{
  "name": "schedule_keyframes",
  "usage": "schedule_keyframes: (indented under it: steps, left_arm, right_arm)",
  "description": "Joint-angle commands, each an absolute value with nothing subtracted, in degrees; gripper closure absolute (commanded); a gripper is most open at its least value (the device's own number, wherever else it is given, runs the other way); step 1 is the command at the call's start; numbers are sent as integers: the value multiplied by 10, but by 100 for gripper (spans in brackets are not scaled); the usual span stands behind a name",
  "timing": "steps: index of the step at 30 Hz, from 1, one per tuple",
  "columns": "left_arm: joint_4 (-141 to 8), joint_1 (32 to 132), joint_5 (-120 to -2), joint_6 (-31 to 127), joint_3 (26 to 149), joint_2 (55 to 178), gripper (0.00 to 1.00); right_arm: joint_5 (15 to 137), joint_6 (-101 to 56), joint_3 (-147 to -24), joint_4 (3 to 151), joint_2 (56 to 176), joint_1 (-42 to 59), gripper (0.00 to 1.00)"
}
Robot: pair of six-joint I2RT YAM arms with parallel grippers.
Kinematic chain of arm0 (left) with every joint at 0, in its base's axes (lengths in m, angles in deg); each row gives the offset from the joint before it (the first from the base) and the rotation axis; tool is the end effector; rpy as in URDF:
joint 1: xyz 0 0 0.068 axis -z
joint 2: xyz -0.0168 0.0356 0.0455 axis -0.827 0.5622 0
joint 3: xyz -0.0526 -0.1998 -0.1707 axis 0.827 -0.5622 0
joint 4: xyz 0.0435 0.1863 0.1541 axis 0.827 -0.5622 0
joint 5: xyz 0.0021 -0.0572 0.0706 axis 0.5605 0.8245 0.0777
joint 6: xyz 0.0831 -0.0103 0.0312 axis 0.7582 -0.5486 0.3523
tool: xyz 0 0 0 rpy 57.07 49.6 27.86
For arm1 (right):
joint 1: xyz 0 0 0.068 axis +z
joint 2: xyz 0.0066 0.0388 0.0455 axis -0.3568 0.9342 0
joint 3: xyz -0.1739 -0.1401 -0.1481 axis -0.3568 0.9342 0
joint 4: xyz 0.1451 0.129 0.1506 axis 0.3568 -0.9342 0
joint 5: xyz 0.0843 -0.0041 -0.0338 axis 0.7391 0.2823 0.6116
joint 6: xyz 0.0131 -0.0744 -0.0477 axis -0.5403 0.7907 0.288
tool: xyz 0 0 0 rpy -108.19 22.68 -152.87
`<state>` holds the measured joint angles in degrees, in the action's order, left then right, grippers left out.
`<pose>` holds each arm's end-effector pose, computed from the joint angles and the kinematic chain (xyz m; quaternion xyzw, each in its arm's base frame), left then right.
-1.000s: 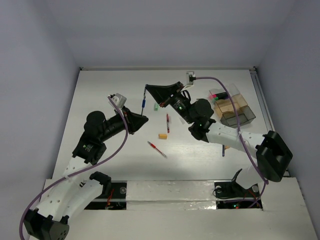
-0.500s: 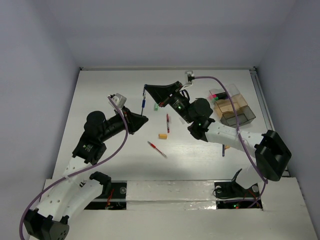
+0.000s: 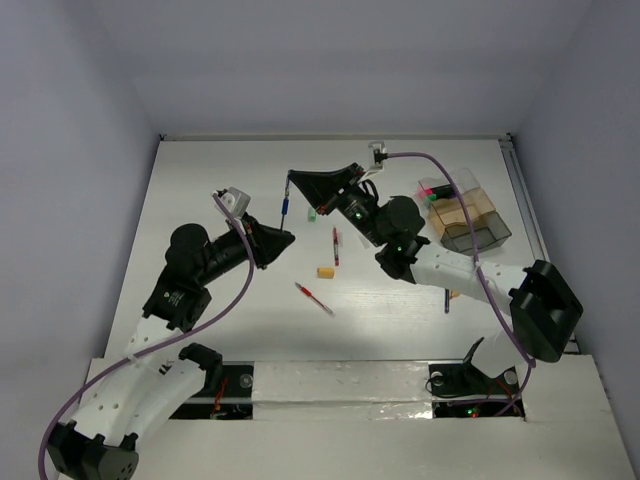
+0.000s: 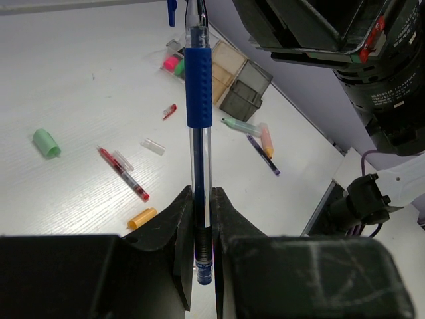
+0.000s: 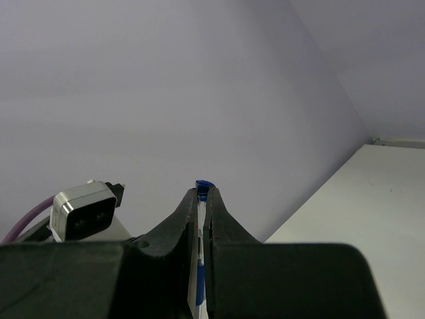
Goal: Sort the stationery into containers
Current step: Close the pen cap on the pen.
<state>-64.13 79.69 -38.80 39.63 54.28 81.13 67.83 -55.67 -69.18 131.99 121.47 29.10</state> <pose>0.1596 -0.1150 0.3451 0.2163 0.6535 -0.4277 0.5858 0.2396 0.2836 0.3912 -0.0404 0.5179 0.6001 0.6083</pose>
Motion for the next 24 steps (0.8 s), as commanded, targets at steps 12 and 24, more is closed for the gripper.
schedule_keyframes:
  steps: [12, 24]
  left_arm:
    - [-607, 779, -394, 409, 573, 807, 100]
    - [-611, 773, -402, 423, 581, 803, 100]
  right_arm:
    - [749, -584, -689, 1306, 1223, 305, 100]
    - [792, -587, -677, 1230, 1196, 305, 100]
